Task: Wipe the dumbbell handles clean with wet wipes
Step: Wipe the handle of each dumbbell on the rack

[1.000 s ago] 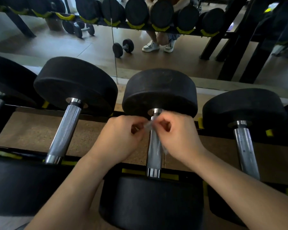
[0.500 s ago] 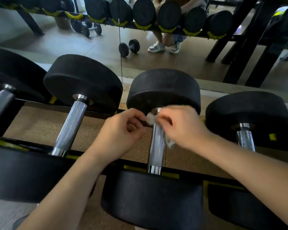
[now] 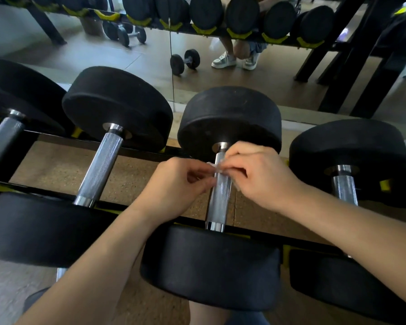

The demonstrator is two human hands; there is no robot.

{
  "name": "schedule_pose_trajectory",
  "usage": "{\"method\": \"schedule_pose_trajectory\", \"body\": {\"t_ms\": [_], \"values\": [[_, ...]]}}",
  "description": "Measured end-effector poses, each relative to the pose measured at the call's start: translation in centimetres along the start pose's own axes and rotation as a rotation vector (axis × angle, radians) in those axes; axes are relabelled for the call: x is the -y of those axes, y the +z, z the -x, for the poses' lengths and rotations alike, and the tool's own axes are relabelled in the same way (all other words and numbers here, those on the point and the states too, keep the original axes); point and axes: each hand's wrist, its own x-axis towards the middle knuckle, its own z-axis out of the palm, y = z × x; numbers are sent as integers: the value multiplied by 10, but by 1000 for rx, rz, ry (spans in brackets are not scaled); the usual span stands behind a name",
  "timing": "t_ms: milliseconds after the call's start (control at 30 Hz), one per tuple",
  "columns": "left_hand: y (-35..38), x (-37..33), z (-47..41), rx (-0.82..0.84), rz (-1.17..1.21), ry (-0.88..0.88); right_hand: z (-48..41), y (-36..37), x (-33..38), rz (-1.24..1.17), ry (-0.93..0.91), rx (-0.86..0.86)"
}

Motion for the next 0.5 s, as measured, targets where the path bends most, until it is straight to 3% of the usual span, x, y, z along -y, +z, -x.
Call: {"method": "schedule_pose_trajectory", "body": {"t_ms": [133,200,300,433,500], "values": [[-10,-4,5,130,-123,-19,16,1,15,-39,-169,200],[-15,-4,6,166,-137,-37,-1,0,12,-25,-160,158],[-23,-4,10,145,-113,-41,-13,2,9,24,-134,130],[-30,0,13,53,-30,-9,16,5,22,-2,-344,404],[-28,1,15,80,-37,-6,14,1,19,-5,-390,410]]}}
